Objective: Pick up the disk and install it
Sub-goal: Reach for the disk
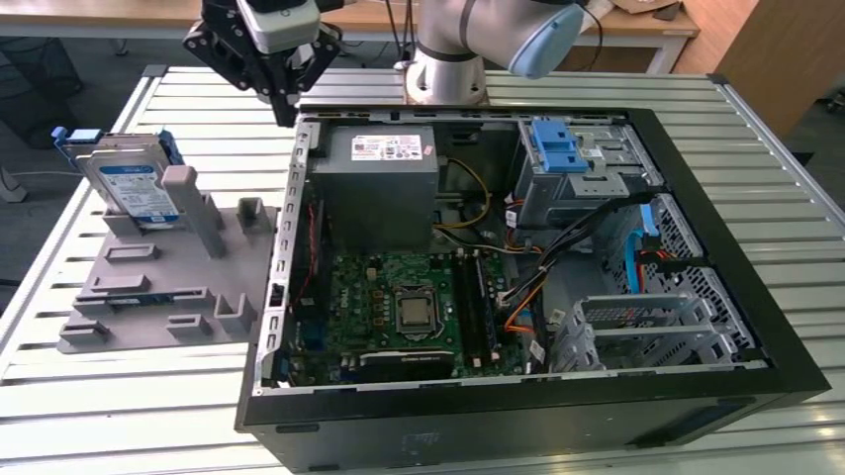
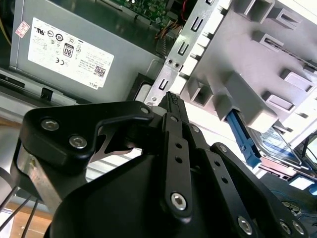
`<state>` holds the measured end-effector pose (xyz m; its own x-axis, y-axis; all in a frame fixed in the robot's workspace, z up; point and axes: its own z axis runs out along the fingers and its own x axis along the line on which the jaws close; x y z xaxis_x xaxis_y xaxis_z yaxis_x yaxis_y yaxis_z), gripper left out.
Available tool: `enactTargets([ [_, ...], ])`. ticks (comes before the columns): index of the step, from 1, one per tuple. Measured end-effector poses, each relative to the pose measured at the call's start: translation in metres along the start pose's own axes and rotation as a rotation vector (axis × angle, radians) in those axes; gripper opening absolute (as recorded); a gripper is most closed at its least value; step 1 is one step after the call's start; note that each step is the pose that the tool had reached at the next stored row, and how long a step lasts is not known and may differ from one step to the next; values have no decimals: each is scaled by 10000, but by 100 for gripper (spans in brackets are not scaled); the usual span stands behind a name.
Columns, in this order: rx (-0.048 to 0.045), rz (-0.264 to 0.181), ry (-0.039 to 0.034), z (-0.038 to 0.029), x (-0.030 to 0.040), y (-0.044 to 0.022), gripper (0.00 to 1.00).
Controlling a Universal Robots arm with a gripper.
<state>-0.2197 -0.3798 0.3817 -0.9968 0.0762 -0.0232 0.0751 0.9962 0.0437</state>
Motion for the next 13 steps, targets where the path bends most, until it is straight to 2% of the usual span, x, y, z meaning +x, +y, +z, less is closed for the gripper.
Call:
enactTargets([
  [13,0,0,1,9,42,-4,11],
])
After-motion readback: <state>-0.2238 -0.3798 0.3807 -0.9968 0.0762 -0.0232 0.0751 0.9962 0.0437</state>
